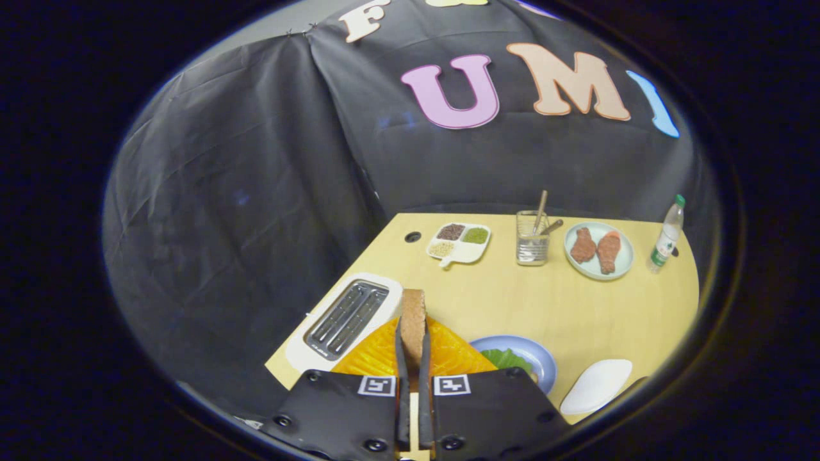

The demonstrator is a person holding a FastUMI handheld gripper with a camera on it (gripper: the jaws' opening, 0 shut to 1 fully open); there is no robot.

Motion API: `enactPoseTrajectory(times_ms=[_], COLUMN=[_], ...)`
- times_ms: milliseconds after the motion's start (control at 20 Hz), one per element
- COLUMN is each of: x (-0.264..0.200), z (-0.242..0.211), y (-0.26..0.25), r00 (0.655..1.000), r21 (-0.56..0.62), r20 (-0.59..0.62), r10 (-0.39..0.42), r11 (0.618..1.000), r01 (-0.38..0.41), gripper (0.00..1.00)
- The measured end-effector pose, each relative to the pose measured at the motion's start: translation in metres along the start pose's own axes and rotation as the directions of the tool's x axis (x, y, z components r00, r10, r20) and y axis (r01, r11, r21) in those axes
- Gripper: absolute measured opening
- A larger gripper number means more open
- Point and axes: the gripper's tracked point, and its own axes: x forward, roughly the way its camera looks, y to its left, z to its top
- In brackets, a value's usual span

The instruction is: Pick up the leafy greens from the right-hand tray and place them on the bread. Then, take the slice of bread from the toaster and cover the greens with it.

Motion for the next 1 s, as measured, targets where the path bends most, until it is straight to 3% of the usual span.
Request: enactPoseTrajectory(times_ms=[400,1000], x=[0.015,0.033], z=[-0.041,-0.092], y=[-0.040,-0.080], r00=[0.999,0.994], r21=[0.131,0.200], r20=[-0.026,-0.084], r10=[-0.031,-0.073], r11=[0.991,0.976], r01=[0.034,0.088], gripper=[0.08,0.09])
